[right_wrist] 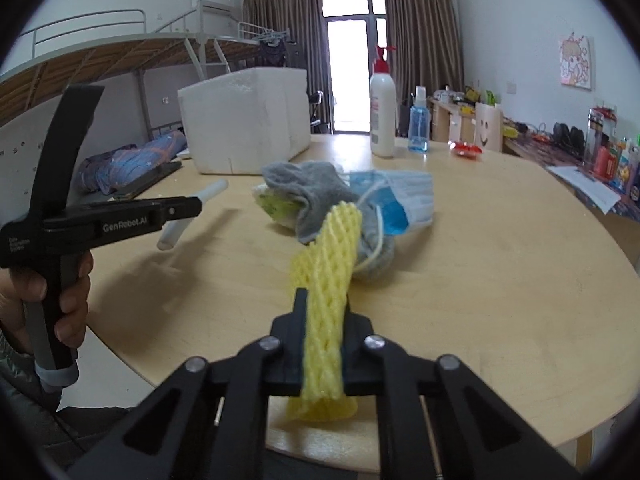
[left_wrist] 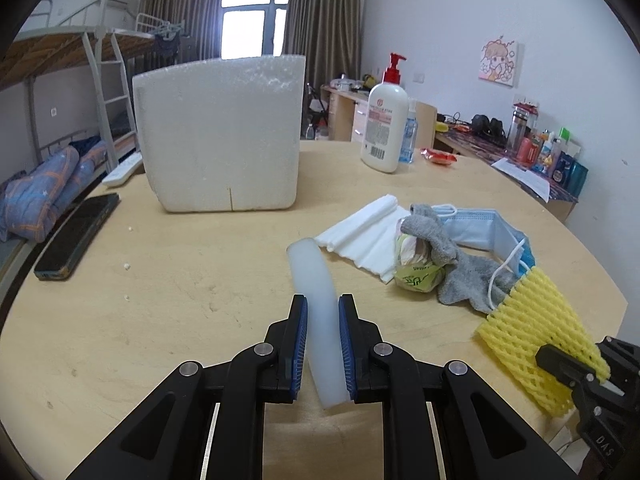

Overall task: Organize soft objects
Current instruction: 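Lift the yellow foam net with the right gripper, then carry the yellow foam net with the right gripper over the white foam box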

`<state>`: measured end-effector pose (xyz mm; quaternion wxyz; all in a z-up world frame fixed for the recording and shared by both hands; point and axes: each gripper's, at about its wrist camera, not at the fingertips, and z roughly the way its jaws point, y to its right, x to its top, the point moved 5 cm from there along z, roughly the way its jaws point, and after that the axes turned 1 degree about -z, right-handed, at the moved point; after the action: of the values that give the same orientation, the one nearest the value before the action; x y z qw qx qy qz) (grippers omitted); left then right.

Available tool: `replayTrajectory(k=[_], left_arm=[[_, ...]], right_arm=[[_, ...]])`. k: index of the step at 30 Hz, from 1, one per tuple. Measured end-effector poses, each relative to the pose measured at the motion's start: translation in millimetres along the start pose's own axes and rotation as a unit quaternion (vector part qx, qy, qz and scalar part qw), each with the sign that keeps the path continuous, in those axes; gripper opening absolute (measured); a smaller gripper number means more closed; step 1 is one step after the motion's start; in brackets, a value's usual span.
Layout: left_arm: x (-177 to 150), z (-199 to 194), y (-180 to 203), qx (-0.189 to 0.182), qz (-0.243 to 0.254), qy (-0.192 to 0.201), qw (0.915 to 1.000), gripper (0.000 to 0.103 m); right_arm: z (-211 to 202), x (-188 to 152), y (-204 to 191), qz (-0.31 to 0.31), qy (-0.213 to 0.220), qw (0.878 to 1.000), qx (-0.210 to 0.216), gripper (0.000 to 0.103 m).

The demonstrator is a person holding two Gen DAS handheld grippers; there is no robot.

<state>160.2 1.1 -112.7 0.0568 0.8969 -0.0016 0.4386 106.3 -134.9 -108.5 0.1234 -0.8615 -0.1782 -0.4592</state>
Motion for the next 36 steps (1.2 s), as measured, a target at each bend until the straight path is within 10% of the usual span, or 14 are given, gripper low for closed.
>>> replayTrajectory(k=[14, 25, 36], left_arm=[[28.7, -54.6, -17.5, 0.025, 0.000, 0.091, 0.9956, 0.017], [59.2, -123.2, -23.6, 0.061, 0.036, 0.213, 0.9745, 0.017], [67.0, -137.5, -22.9, 0.087, 0.052, 0.245, 0.9642, 0.017]], right_arm=[[-38.8, 51.2, -22.8, -0.022, 0.098, 0.995, 0.004, 0.014], [-57.7, 93.8, -27.3, -0.011, 0.186, 0.983, 0.008, 0.014], [-61.9, 110.2, -40.7, -0.013, 0.214, 0.977, 0.014, 0.014]])
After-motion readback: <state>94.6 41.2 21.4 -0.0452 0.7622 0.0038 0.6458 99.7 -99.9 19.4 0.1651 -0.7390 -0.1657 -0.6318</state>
